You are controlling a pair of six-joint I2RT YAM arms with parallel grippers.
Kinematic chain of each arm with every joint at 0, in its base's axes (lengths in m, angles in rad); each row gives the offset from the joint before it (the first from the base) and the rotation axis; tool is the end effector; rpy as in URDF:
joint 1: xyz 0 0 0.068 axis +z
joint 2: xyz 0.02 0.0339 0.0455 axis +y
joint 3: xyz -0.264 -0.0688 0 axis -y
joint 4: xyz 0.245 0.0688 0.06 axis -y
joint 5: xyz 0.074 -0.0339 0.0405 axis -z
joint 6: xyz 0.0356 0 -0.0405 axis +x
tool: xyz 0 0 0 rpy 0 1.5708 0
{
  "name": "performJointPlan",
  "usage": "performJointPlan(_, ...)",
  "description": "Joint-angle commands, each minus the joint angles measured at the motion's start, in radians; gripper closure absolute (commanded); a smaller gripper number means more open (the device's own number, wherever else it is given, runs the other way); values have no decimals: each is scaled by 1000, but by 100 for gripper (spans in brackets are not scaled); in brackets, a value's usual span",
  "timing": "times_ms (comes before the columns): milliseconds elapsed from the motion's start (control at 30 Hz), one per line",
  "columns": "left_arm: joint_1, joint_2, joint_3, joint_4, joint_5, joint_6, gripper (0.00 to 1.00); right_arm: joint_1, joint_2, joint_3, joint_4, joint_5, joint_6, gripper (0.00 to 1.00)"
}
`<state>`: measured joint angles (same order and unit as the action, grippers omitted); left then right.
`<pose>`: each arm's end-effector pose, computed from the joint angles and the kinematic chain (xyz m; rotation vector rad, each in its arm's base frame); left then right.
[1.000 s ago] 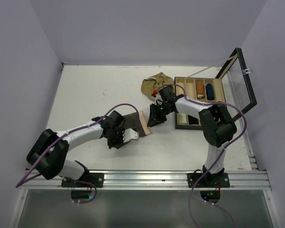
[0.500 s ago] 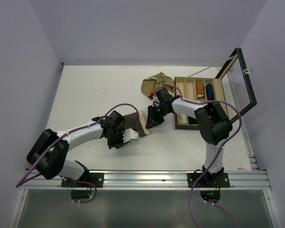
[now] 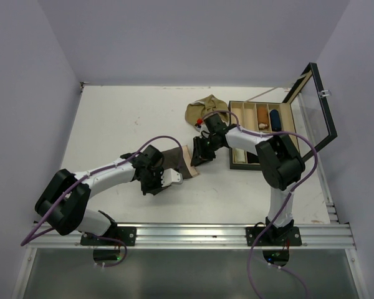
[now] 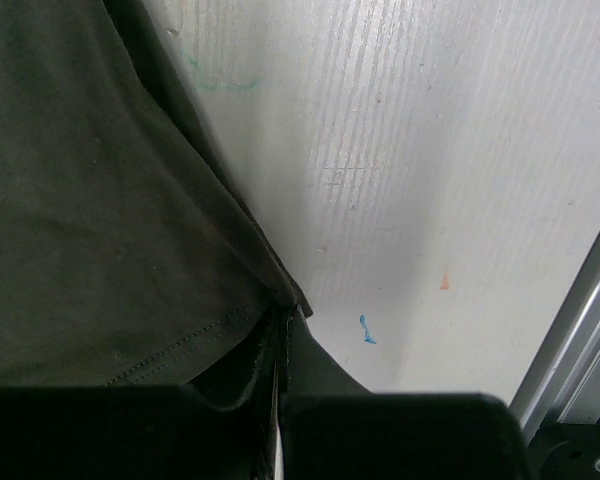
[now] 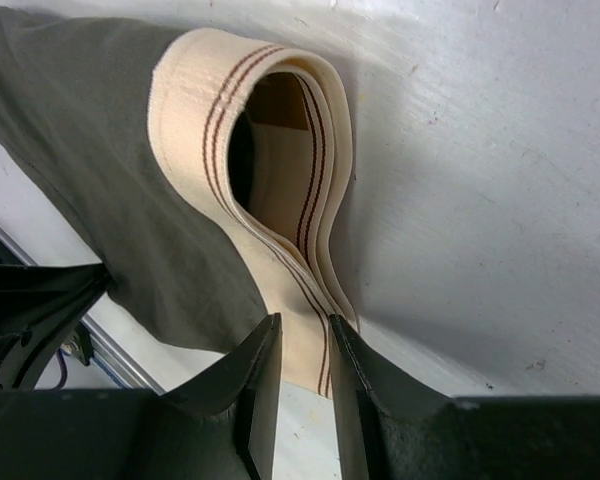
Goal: Roll the underwear
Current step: Fold the underwear
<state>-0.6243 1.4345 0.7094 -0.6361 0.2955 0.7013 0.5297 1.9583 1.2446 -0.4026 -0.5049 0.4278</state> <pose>0.1804 -0.1427 0.1518 1.8156 2.2523 -0.4185 0.3282 0.2121 0.1484 -0.3115 2.8070 0.9458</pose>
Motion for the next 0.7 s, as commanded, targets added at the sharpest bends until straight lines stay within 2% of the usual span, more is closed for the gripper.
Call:
performJointPlan(0,-2,86,-77,26,-55,44,100,-7,-12,47,24,32,-24,70)
performJointPlan(433,0,90,-80,33,-55,44,100,-7,28,52,30,12,-31,73)
performJointPlan(667,0,90,-83,33,-55,44,100,-8,27,59,30,-4,-40,87)
